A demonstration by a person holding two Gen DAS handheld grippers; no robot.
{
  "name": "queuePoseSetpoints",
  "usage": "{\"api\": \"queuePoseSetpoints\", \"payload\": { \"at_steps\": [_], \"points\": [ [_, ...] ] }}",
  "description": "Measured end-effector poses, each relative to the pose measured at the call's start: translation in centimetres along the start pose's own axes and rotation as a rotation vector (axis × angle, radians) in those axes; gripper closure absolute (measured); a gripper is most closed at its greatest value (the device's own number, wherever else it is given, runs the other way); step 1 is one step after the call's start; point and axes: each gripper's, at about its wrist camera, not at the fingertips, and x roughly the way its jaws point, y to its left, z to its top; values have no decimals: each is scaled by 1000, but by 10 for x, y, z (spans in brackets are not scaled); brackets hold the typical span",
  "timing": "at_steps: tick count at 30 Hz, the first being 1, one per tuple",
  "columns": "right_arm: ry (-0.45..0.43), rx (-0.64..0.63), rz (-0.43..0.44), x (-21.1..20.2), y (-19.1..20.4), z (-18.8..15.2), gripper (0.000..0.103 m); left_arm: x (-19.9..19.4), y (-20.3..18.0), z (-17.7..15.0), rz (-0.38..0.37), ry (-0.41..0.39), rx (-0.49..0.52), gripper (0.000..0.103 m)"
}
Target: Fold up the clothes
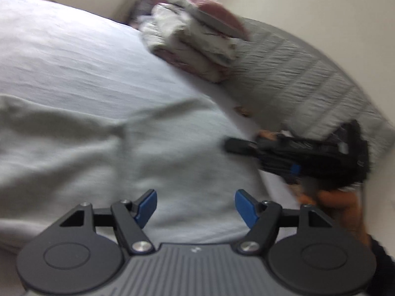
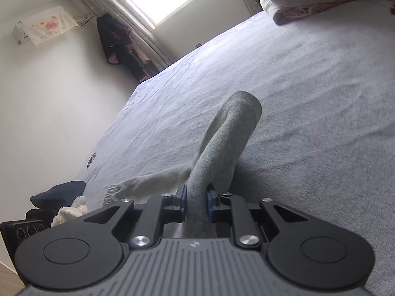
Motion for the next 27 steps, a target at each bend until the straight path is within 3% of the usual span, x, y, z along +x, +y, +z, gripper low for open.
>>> {"api": "queuePoseSetpoints", "payload": {
  "at_steps": [3, 10, 13, 16, 19, 22, 27],
  "points": [
    [6, -30, -8, 2, 11, 3, 85, 8, -5, -9, -18, 31, 47, 28],
    [44, -57, -37, 14, 32, 13, 85, -7, 13, -19, -31, 47, -2, 23],
    [67, -102, -79, 24, 57, 17, 85, -31, 25, -10, -12, 3, -62, 22],
    [93, -147, -124, 38, 86, 18, 85, -62, 43, 4, 76, -41, -156, 22],
    [119, -216, -168, 57, 121, 15, 85, -108, 70, 23, 133, -139, -297, 22],
    [152, -284, -204, 88, 158, 1, 85, -148, 94, 32, 169, -244, -425, 22],
    [217, -382, -242, 165, 213, -40, 85, -184, 115, 31, 192, -325, -547, 22]
  ]
}}
